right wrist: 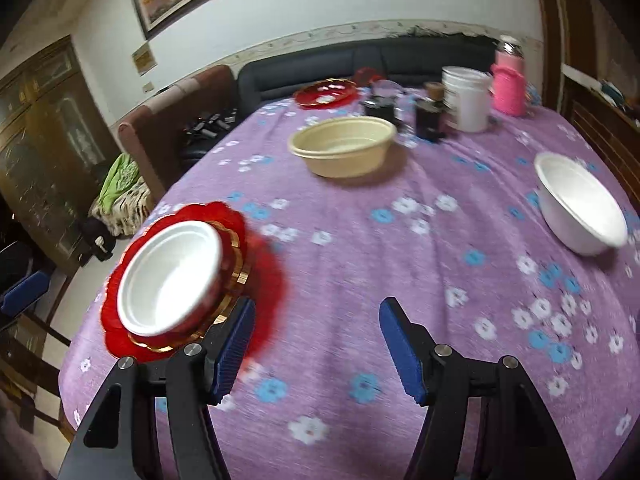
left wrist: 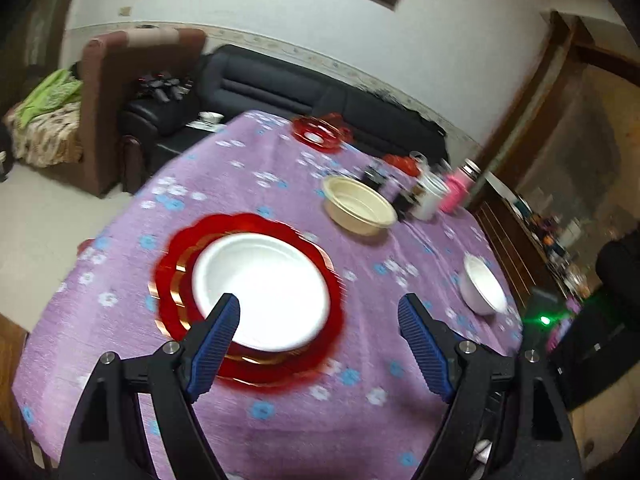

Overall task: Organize plates and bowls
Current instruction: 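Lift both tools away from the stack toward the cream plastic bowl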

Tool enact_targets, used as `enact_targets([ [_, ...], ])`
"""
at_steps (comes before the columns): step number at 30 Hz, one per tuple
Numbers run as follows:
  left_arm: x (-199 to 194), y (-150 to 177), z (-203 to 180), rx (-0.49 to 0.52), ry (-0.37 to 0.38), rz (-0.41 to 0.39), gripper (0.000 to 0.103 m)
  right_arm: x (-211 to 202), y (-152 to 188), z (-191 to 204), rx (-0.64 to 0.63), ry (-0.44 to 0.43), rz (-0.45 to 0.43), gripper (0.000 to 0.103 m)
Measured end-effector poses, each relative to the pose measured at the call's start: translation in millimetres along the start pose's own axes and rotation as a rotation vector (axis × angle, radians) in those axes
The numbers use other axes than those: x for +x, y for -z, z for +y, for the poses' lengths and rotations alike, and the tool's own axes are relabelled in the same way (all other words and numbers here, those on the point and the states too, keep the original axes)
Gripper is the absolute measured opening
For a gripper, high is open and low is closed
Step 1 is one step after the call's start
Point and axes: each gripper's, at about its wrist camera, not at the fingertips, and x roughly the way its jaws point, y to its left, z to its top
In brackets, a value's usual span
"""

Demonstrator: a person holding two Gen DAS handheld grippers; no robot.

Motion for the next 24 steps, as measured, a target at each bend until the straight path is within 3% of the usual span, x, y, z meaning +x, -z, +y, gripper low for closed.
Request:
enact_targets([
  [8,10.1,7.8,-74.2,0.134,0.212,0.18,0.081,-11.9,11.6,-40.3,0.068,0.015,0.005,0.07],
  [11,-4.8,5.6,-120.1,0.236,0.285,0.2,0.081,-12.0,16.4,-56.4,0.11,0.015,0.022,0.07],
  [17,-81.1,19.5,-228.3,0.563,0.349,0.163,0.081,-21.5,22.9,-79.3,0.152,-0.001,0.026,0.07],
  [19,-107.9,32.6,-256.9,0.675,0.351,0.118,0.082,-24.3,24.9,-82.1,0.14,0.009,0.032,0.07],
  [22,-143.1,52.8,-282.7,0.828,0.347,0.01,0.089,-27.0,27.2,-93.6,0.153,0.022,0.048,0.07],
  [24,-153.8,59.7,-287.3,0.869,0.365,-0.015,0.09,-29.3,27.7,-105.5,0.182,0.037,0.047,0.07],
])
